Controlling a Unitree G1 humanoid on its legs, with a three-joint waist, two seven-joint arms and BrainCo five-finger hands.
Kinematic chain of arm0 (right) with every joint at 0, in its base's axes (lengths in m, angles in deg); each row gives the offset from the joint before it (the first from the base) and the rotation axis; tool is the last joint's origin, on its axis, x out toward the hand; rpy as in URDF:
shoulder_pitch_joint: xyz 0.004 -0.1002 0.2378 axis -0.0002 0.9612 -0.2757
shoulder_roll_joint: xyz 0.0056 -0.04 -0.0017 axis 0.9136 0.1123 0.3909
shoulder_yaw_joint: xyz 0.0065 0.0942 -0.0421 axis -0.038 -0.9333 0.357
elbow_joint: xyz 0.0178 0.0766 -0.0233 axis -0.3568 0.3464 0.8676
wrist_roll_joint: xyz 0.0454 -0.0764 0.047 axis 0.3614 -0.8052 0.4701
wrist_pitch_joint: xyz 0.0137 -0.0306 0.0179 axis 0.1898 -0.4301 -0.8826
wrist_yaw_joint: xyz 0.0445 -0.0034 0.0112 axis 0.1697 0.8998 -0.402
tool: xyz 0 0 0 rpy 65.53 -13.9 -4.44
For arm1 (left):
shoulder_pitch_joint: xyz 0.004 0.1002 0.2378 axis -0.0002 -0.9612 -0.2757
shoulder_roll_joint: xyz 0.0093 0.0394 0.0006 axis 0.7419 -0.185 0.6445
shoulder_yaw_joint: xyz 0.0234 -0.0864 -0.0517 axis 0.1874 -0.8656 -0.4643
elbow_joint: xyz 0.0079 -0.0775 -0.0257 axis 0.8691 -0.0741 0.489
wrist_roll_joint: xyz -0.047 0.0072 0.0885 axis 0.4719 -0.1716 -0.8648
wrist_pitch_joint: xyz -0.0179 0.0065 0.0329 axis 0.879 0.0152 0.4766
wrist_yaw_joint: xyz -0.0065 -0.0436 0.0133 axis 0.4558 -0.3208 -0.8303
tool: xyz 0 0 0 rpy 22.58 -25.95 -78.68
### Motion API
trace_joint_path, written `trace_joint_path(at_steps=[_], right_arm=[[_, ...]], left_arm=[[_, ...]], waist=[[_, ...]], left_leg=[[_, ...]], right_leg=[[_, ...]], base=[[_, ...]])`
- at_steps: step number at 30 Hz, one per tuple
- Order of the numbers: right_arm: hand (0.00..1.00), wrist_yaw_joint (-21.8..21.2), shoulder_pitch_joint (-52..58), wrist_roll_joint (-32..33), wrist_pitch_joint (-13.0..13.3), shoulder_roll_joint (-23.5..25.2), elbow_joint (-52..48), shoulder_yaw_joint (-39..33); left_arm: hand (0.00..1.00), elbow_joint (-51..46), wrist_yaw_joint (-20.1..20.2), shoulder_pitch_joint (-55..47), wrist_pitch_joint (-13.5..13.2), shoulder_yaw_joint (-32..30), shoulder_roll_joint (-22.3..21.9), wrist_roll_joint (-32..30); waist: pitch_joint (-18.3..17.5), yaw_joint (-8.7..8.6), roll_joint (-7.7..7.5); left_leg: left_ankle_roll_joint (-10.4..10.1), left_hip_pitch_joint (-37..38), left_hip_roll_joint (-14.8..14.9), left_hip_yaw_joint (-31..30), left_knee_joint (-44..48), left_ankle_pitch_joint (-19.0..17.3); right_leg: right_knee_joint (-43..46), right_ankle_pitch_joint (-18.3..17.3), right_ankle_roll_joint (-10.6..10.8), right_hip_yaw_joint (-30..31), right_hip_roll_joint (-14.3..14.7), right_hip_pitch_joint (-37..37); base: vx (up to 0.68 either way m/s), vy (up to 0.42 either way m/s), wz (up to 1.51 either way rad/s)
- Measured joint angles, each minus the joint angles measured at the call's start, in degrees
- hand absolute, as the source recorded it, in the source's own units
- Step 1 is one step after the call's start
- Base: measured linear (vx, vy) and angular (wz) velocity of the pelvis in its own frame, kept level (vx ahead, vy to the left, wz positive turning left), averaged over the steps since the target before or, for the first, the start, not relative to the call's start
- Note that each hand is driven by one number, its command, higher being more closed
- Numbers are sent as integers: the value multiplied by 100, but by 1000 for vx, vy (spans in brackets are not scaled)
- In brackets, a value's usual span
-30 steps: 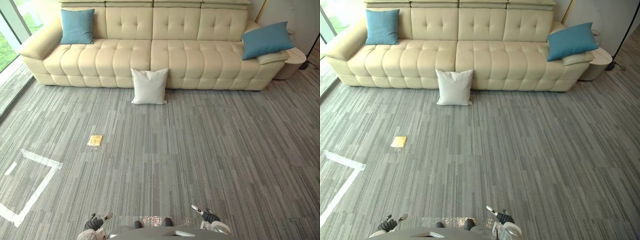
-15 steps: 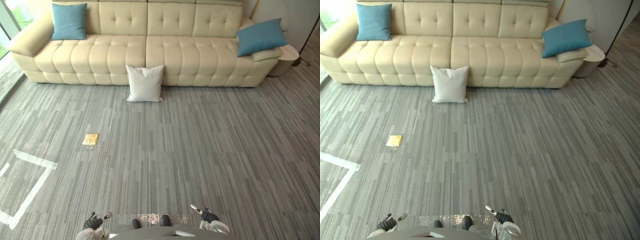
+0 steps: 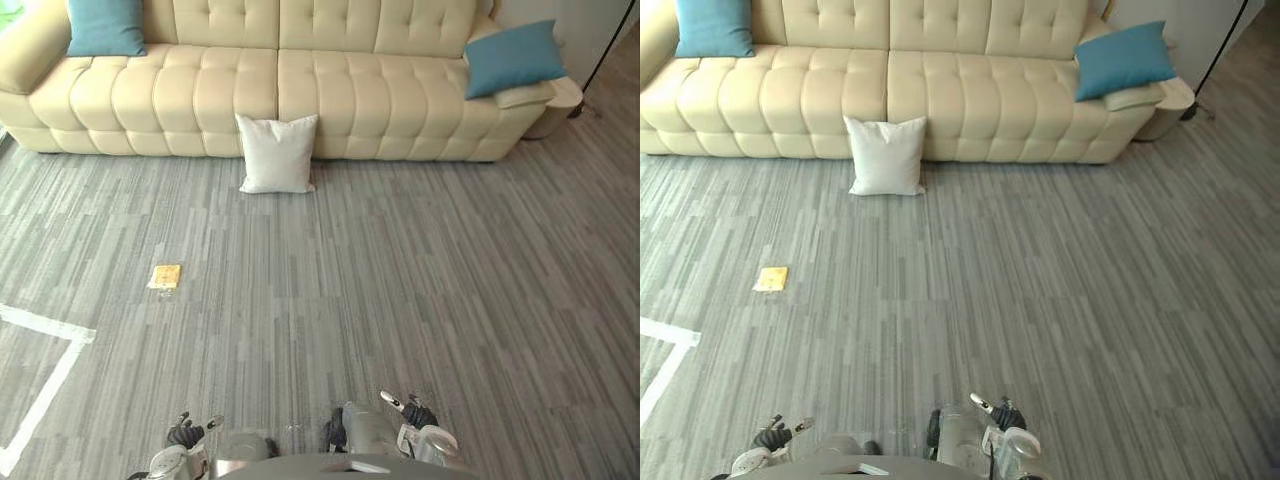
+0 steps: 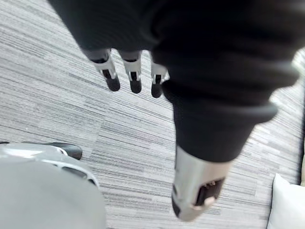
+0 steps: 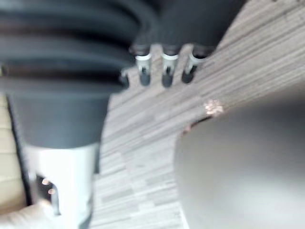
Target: Pick up cushions and gather them together orderly.
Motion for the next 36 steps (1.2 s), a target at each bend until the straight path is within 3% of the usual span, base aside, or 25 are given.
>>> trace_joint_path(at_steps=[1, 2, 3, 5, 7, 8, 11, 13, 15, 17, 20, 21, 22, 23, 24, 26, 28, 29, 31, 32, 34, 36], right_arm=[[0, -7, -125, -9, 7, -64, -4, -37], [0, -10, -188, -11, 12, -98, -3, -69], [0, -8, -203, -27, 5, -105, 7, -104], [0, 7, -190, -44, -44, -67, -6, -112], [0, 12, -95, -40, -46, -11, -22, 32], [0, 17, 18, -33, -34, -6, -172, 96], [0, 33, 74, -26, -45, 41, -225, 99], [0, 46, 80, -25, -49, 48, -225, 109], [0, 57, 25, -22, -88, 101, -227, 81], [0, 58, 19, -17, -93, 144, -234, 79], [0, 73, 111, 4, -91, 156, -264, 113], [0, 75, 176, 7, -89, 170, -256, 209], [0, 72, 225, 11, -83, 172, -258, 227], [0, 71, 233, 13, -90, 275, -225, 243], [0, 71, 238, 13, -85, 353, -226, 236], [0, 60, 239, 9, -87, 360, -223, 186], [0, 50, 232, 2, -64, 354, -233, 213], [0, 46, 217, 1, -15, 358, -268, 261], [0, 42, 212, 0, 12, 380, -360, 293], [0, 41, 215, 0, 13, 399, -447, 294], [0, 35, 207, 0, 35, 414, -488, 282], [0, 24, 188, 0, 42, 403, -515, 227]], left_arm=[[0, 26, 0, 129, -6, -19, -121, -13], [0, 18, 7, 192, -29, -26, -183, -13], [0, 2, 5, 193, -41, -29, -211, -13], [0, -110, 4, 164, -54, -221, -269, 25], [0, -277, 4, 132, -55, -343, -306, 68], [0, -487, 4, 117, -60, -481, -371, 144], [0, -711, -3, 118, -74, -533, -395, 192], [0, -759, -7, 120, -94, -543, -388, 259], [0, -782, -17, 145, -99, -648, -386, 263], [0, -824, -17, 153, -113, -699, -393, 264], [0, -802, -53, 119, -157, -702, -421, 319], [0, -710, -54, 58, -160, -713, -426, 366], [0, -683, -51, 59, -153, -718, -419, 365], [0, -687, -46, 69, -153, -715, -305, 360], [0, -685, -45, 82, -150, -706, -247, 356], [0, -616, -42, 94, -115, -698, -223, 356], [0, -499, -42, 98, -59, -475, -110, 345], [0, -471, -41, 99, -54, -349, -66, 336], [0, -477, -41, 99, -53, -343, -71, 295], [0, -480, -42, 106, -41, -363, -87, 250], [0, -481, -42, 119, -38, -376, -87, 241], [0, -471, -41, 117, -22, -398, -118, 238]], waist=[[69, 13, 184], [133, 12, 246], [149, 20, 267], [175, 2, 312], [182, 49, 326], [188, 160, 332], [190, 274, 321], [193, 304, 318], [243, 444, 236], [266, 527, 190], [253, 586, 213], [206, 639, 208], [115, 638, 180], [54, 627, -68], [23, 614, -186], [-6, 648, -207], [-39, 570, -266], [-59, 535, -275], [-54, 539, -264], [-48, 533, -253], [-55, 503, -265], [-48, 460, -255]], left_leg=[[-169, 19, 228, -39, 135, 81], [-441, -99, 317, -38, 426, 311], [-471, -178, 354, -37, 621, 440], [-663, -967, 644, -180, 2712, 1199], [-703, -1447, 862, -124, 4072, 1182], [-656, -1915, 1157, 256, 4993, 1111], [-461, -2692, 1351, 801, 5390, 768], [-387, -3067, 1337, 1031, 5180, 588], [-289, -3343, 1240, 1391, 4118, 373], [-240, -3492, 1014, 1388, 3148, 406], [-142, -3632, 670, 1279, 1285, 1120], [-26, -3593, 635, 1226, 1134, 1810], [220, -3580, 485, 1199, 1163, 2130], [393, -3597, 228, 1243, 1258, 1952], [489, -3597, 68, 1253, 1369, 1753], [612, -3450, -64, 1282, 1642, 1336], [698, -2931, -289, 1270, 1696, 904], [749, -2684, -322, 1268, 1690, 790], [783, -2369, -320, 1266, 1594, 674], [774, -2091, -316, 1257, 1440, 565], [737, -1785, -309, 1254, 1273, 478], [668, -1322, -280, 1241, 1054, 331]], right_leg=[[434, -189, -167, -139, 100, -67], [740, -408, -265, -256, 90, -90], [819, -540, -307, -290, 100, -62], [754, -1024, -350, -301, 261, 469], [491, -1142, -376, -311, 419, 937], [215, -1279, -435, -221, 572, 1414], [-135, -1468, -392, -30, 664, 2063], [-363, -1478, -349, 50, 663, 2359], [-646, -1456, -210, 156, 568, 2797], [-770, -1539, -75, 196, 402, 3045], [-899, -1827, 378, 183, 72, 3493], [-882, -2027, 586, 200, -46, 3666], [-843, -2136, 730, 199, -186, 3734], [-726, -2229, 866, 168, -449, 3741], [-439, -2229, 869, 114, -652, 3656], [793, -2242, 891, 223, -898, 3276], [3282, -2007, 998, 558, -1317, 2403], [4153, -2002, 994, 691, -1330, 2013], [4910, -2008, 983, 665, -1308, 1492], [5204, -2081, 872, 655, -1219, 1097], [5208, -2191, 771, 568, -1095, 781], [4549, -2395, 624, 182, -935, 494]], base=[[436, -239, 33], [543, -315, 21], [503, -332, 24], [602, -355, 17], [494, -251, -7], [583, -266, -29], [362, -111, -25], [295, -16, -18], [396, 61, -26], [395, 155, -16], [451, 284, -8], [433, 340, -16], [563, 417, -3], [486, 326, 21], [564, 384, 22], [437, 315, 9], [476, 303, 26], [433, 218, 29], [401, 135, 12], [383, 83, 0], [326, 7, -3], [396, -52, -2]])
